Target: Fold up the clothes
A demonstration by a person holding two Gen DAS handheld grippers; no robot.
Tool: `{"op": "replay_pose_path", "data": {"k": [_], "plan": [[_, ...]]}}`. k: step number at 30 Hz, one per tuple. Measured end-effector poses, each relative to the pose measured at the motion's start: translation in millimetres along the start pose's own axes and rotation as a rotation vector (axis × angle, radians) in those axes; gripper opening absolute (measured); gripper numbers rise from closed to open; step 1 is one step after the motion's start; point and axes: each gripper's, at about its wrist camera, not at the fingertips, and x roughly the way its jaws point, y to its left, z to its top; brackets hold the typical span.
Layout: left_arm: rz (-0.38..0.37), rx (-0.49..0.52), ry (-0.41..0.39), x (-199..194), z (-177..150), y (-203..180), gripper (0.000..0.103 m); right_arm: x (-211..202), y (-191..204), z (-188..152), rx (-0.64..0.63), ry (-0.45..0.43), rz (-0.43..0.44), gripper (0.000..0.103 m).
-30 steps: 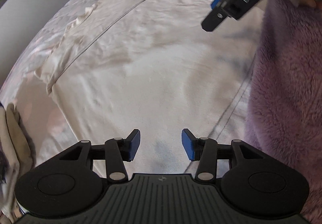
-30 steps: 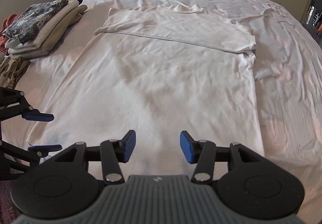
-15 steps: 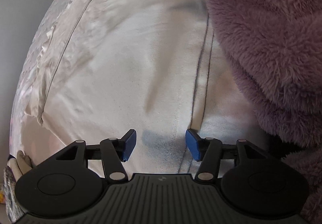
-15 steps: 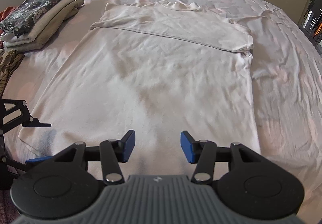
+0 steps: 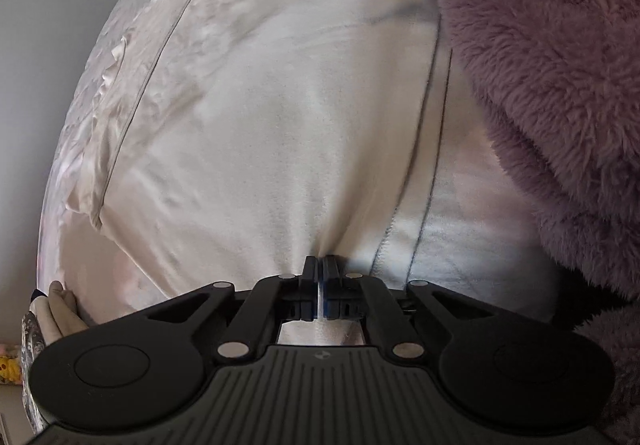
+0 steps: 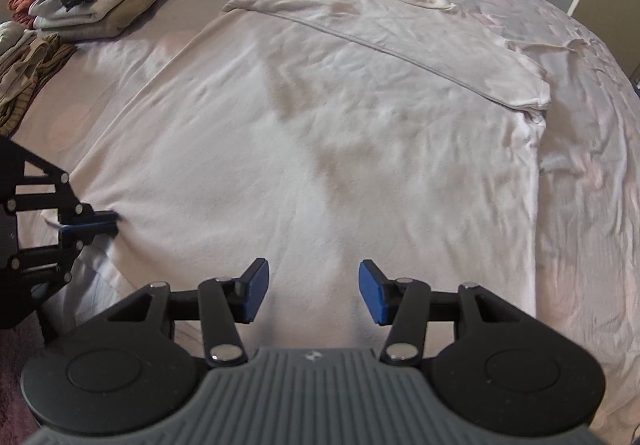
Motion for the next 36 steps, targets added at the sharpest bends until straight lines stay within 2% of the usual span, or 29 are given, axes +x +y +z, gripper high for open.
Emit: {"op": "replay_pose_path", "data": {"k": [3, 7, 9, 10, 12, 17, 20, 24, 29, 30, 31, 32, 34, 35, 36], "plan": [[0.017, -0.008, -0.010, -3, 0, 2, 0.000, -1, 8, 0, -0.064, 0.016, 0.051, 0.054], [0.040, -0.093, -0.052, -12, -4, 13, 0.000, -2, 28, -2, -0.191, 0.034, 0.092, 0.054], [0.025, -0.153, -0.096, -21, -7, 21, 0.000, -1, 38, -3, -0.253, 0.040, 0.085, 0.056], [0.005, -0.182, -0.118, -24, -8, 26, 0.000, -1, 42, -3, -0.286, 0.044, 0.080, 0.063], [-0.030, -0.238, -0.155, -29, -11, 35, 0.000, 0, 50, -3, -0.345, 0.055, 0.083, 0.068], [-0.060, -0.330, -0.189, -31, -14, 51, 0.000, 6, 62, -8, -0.448, 0.100, 0.095, 0.068], [-0.059, -0.350, -0.204, -33, -15, 54, 0.000, 9, 65, -10, -0.480, 0.114, 0.100, 0.067], [-0.097, -0.345, -0.219, -35, -17, 54, 0.000, 25, 78, -14, -0.573, 0.214, 0.036, 0.067], [-0.253, -0.238, -0.214, -35, -15, 39, 0.001, 36, 81, -12, -0.608, 0.272, 0.043, 0.063], [-0.282, -0.208, -0.208, -34, -14, 34, 0.003, 35, 78, -11, -0.593, 0.276, 0.055, 0.063], [-0.308, -0.179, -0.202, -33, -12, 30, 0.011, 35, 75, -10, -0.578, 0.280, 0.067, 0.063], [-0.296, -0.155, -0.197, -33, -11, 26, 0.025, 33, 72, -9, -0.561, 0.280, 0.074, 0.063], [-0.262, -0.138, -0.191, -33, -11, 23, 0.039, 30, 66, -7, -0.528, 0.271, 0.075, 0.063], [-0.257, -0.160, -0.192, -32, -12, 26, 0.039, 28, 63, -7, -0.513, 0.263, 0.068, 0.062], [-0.267, -0.192, -0.192, -31, -15, 31, 0.039, 26, 60, -6, -0.497, 0.254, 0.062, 0.052]]}}
